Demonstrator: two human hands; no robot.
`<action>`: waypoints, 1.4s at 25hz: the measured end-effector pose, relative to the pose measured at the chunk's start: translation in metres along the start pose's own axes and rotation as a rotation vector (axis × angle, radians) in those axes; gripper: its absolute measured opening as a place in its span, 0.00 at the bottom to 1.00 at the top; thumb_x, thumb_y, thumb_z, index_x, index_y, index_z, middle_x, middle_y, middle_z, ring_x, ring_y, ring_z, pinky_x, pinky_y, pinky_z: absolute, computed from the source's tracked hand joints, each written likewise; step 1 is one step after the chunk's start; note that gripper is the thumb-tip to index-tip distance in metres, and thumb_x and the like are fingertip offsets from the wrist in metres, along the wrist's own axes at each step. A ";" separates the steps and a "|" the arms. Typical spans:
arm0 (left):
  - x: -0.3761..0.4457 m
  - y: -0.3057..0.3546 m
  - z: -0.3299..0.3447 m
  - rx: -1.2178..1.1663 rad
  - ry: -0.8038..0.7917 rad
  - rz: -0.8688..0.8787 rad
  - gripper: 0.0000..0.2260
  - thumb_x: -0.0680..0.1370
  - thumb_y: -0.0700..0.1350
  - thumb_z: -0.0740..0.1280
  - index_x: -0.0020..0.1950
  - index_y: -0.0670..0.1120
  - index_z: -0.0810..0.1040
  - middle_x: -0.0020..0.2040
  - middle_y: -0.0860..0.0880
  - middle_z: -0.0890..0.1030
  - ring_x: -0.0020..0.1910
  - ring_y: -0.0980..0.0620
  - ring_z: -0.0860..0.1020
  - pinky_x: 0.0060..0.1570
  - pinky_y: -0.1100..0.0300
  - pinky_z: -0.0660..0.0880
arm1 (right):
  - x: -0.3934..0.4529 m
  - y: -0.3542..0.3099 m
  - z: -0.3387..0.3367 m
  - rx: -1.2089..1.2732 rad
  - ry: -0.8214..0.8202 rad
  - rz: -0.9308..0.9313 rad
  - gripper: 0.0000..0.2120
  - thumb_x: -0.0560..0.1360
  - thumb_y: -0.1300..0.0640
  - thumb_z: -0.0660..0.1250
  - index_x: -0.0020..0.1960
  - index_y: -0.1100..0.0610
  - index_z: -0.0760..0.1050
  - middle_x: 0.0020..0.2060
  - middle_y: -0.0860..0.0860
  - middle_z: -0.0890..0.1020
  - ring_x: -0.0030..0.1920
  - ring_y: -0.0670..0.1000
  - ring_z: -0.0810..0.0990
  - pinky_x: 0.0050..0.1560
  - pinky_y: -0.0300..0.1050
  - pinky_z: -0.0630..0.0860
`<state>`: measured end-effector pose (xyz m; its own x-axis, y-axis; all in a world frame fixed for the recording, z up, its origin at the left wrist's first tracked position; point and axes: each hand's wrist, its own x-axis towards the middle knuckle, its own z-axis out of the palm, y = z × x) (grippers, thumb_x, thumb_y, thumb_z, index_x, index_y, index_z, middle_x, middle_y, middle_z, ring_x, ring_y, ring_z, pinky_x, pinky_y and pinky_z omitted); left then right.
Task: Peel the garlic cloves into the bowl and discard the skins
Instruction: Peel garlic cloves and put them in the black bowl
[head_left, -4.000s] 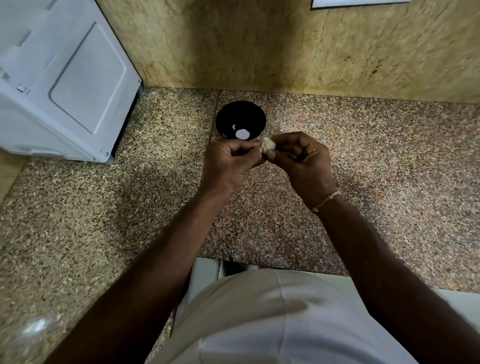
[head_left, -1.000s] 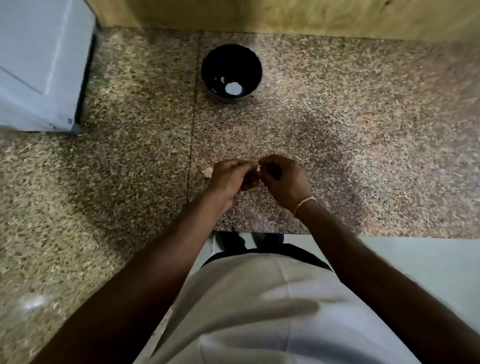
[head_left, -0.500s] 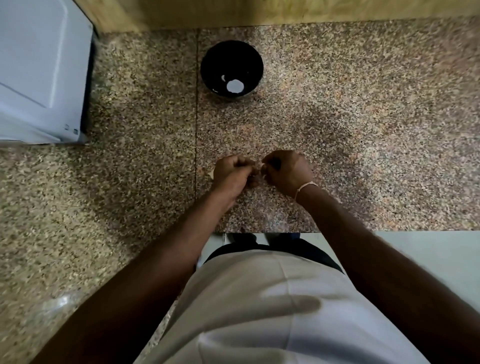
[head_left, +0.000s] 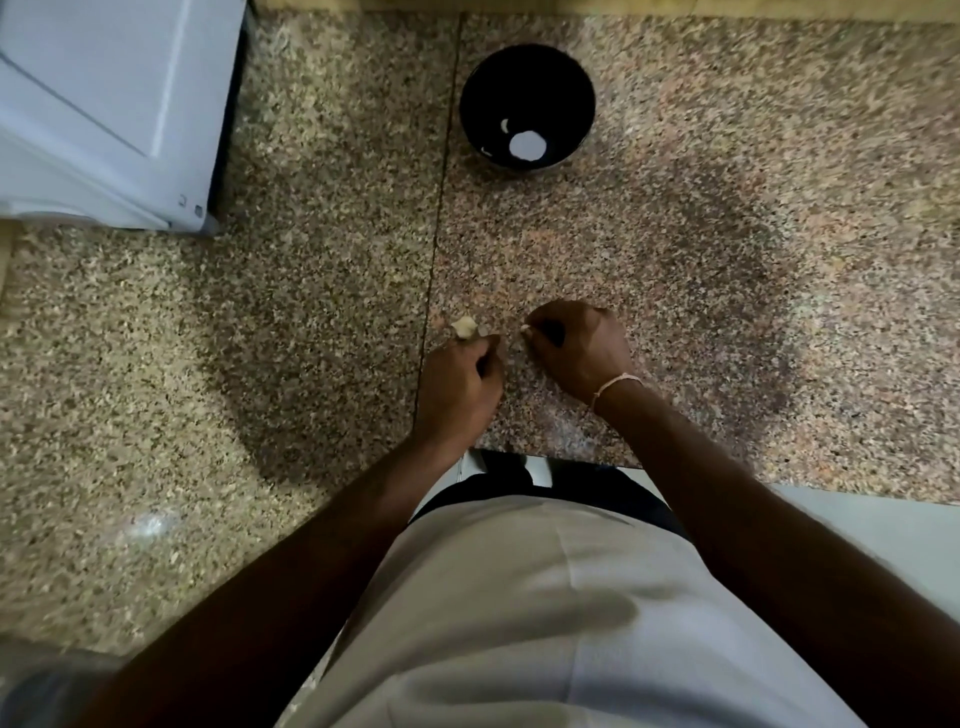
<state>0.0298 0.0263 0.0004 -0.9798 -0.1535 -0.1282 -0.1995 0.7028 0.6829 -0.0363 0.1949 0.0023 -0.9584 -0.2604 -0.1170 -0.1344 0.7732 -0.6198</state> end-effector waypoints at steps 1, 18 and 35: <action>-0.003 -0.005 -0.001 0.010 0.011 0.005 0.11 0.83 0.47 0.68 0.50 0.42 0.87 0.31 0.45 0.81 0.26 0.47 0.76 0.27 0.50 0.69 | 0.000 -0.003 0.003 0.005 -0.004 -0.014 0.06 0.77 0.54 0.71 0.52 0.51 0.85 0.46 0.50 0.87 0.44 0.53 0.85 0.44 0.45 0.81; 0.019 0.011 0.022 -0.048 0.002 -0.200 0.10 0.77 0.49 0.74 0.41 0.43 0.86 0.32 0.51 0.83 0.30 0.52 0.79 0.30 0.58 0.68 | 0.009 0.006 -0.006 0.006 -0.049 0.043 0.08 0.75 0.57 0.72 0.52 0.51 0.86 0.48 0.50 0.88 0.48 0.52 0.86 0.51 0.46 0.82; 0.041 0.004 0.034 -0.532 -0.007 -0.701 0.08 0.75 0.35 0.76 0.36 0.39 0.84 0.29 0.42 0.84 0.25 0.42 0.83 0.27 0.48 0.82 | 0.014 0.002 0.000 -0.035 -0.080 0.064 0.08 0.76 0.52 0.72 0.53 0.47 0.85 0.47 0.47 0.88 0.45 0.50 0.85 0.45 0.46 0.83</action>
<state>-0.0114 0.0462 -0.0264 -0.6346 -0.4229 -0.6469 -0.7236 0.0311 0.6895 -0.0496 0.1930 -0.0004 -0.9423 -0.2541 -0.2179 -0.0836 0.8091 -0.5817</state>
